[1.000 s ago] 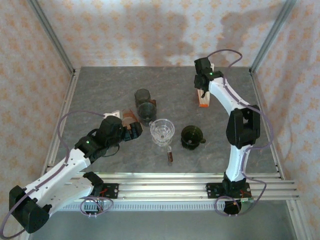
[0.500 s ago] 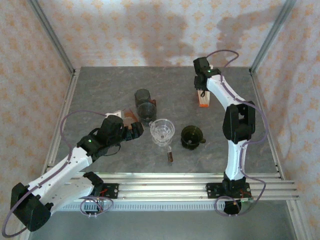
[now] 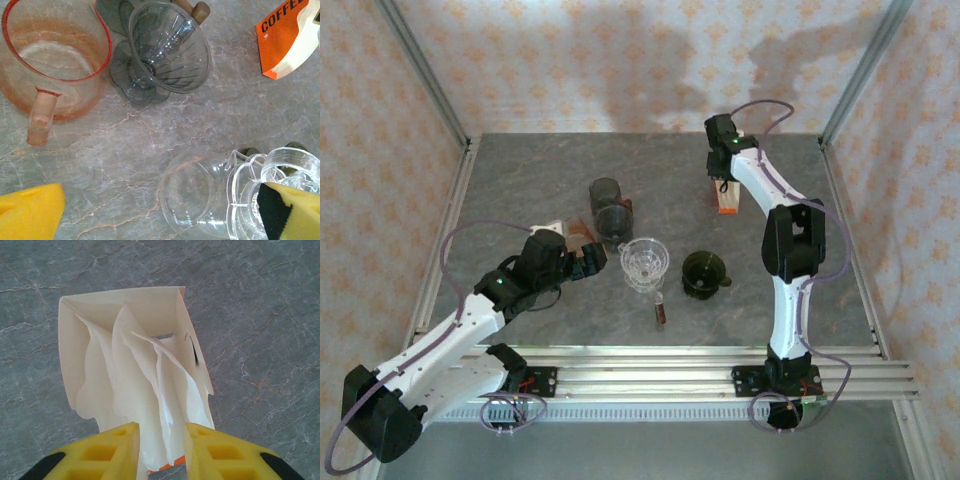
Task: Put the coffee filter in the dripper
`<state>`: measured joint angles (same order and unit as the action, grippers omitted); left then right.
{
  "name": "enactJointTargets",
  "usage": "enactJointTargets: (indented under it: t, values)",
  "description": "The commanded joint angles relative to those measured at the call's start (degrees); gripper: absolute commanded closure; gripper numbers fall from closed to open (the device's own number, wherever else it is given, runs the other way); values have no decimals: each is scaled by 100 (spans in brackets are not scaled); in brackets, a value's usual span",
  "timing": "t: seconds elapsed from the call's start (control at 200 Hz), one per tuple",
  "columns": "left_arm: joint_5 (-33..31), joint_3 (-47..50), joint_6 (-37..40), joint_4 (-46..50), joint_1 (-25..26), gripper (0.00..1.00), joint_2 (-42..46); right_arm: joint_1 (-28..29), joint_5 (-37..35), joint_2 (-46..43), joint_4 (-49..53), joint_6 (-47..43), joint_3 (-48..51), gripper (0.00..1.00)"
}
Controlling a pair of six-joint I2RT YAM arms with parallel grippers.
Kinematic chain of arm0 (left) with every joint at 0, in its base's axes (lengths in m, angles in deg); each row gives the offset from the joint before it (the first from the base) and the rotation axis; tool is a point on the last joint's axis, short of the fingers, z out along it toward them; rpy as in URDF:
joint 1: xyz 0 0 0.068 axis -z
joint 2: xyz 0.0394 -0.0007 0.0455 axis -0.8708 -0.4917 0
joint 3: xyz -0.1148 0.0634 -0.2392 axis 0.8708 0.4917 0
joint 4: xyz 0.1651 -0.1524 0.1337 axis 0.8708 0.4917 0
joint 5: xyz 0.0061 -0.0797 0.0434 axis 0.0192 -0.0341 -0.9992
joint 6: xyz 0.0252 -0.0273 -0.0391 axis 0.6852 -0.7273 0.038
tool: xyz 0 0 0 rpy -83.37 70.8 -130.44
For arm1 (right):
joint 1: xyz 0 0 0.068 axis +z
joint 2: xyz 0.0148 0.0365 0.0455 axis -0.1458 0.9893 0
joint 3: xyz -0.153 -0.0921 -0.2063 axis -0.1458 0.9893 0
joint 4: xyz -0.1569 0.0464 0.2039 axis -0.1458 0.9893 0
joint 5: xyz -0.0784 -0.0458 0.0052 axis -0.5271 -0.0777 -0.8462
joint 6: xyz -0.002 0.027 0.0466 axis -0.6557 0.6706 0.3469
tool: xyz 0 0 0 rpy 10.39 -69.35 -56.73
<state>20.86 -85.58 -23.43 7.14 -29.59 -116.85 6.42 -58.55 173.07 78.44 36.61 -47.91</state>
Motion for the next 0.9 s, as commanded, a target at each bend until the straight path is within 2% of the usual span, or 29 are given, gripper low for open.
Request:
enactJointTargets:
  t: [0.0,0.54,0.896]
  values:
    - [-100,-2,13,16,-43,0,35,-40,-177,89,221,-79,-273,71]
    - [-63,-11,32,-37,-54,0,-35,-101,-94,238,265,-106,-366,75]
    - [-17,16,5,-85,-79,0,-92,-101,-41,283,240,-140,-366,84]
